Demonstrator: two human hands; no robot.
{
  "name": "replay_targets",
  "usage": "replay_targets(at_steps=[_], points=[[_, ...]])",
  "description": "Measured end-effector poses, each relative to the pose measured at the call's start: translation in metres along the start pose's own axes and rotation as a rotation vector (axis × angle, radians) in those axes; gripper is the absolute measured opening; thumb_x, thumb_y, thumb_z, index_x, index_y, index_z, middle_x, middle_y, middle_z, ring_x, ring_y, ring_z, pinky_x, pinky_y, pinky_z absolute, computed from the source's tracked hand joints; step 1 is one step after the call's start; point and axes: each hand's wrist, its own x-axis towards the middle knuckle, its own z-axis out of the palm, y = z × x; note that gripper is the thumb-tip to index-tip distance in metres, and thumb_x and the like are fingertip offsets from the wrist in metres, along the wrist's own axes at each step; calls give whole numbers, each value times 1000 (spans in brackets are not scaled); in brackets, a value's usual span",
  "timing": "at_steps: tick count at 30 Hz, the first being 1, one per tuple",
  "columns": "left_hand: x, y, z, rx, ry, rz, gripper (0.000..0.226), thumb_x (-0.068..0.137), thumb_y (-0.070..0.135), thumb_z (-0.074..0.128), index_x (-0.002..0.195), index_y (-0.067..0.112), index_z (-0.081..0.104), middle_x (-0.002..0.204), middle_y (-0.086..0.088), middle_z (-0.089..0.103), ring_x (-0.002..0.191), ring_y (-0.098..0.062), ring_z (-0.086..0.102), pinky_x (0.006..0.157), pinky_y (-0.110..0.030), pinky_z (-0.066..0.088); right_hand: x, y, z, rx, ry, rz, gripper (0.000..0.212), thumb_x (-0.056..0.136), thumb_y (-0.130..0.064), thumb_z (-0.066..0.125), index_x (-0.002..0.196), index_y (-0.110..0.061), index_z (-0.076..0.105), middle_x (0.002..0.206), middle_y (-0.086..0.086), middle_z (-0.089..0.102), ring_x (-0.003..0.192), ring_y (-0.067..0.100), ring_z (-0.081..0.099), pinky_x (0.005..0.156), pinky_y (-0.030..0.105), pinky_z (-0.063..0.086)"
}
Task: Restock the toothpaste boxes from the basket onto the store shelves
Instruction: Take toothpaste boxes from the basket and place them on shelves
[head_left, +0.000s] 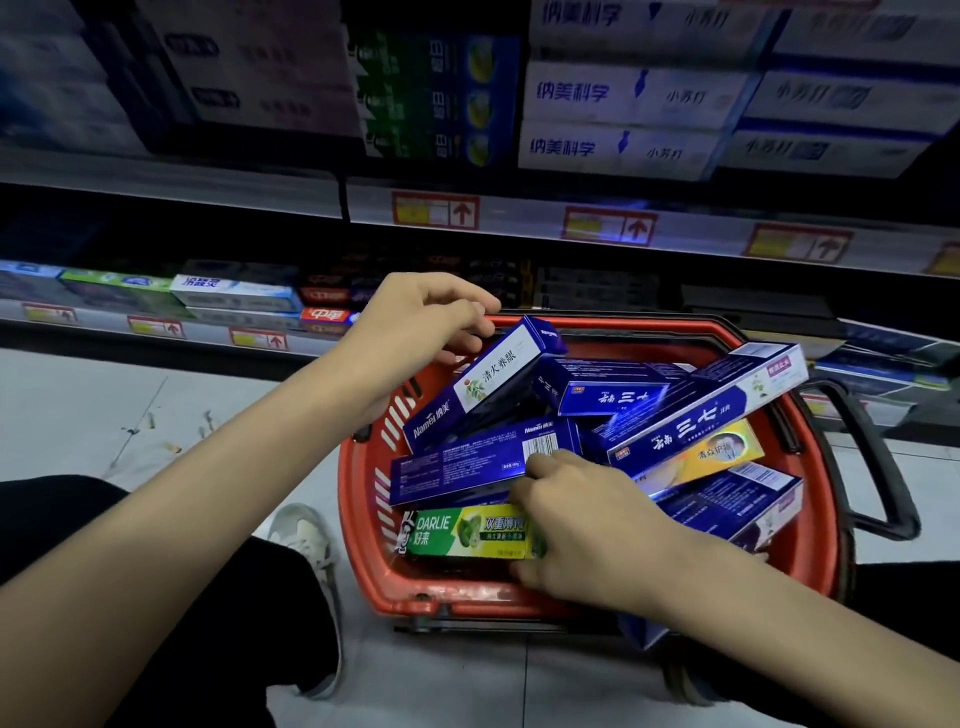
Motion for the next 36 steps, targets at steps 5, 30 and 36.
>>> replay_targets(at_steps=[5,30,36], points=[[-6,3,-11,-60,42,-27,19,102,16,60,106,21,78,95,1,80,96,-19,76,84,-31,58,-3,13,-32,446,130,193,47,75,-65,76,84,-19,68,79,-5,64,71,12,60,63,34,51],[-16,-6,-12,-529,-27,30,34,93,37,68,118,15,74,114,-10,77,91,-19,66,80,-31,50,-26,68,-75,1772,273,605,59,90,-64,59,83,-10,82,79,15,73,57,22,58,54,30,39],[-17,-3,-11,-535,91,29,44,86,44,68,109,8,77,99,-10,78,75,-16,63,72,-28,50,-28,65,-78,1855,413,463,46,94,-49,63,110,-7,74,99,13,78,83,29,73,66,33,51]])
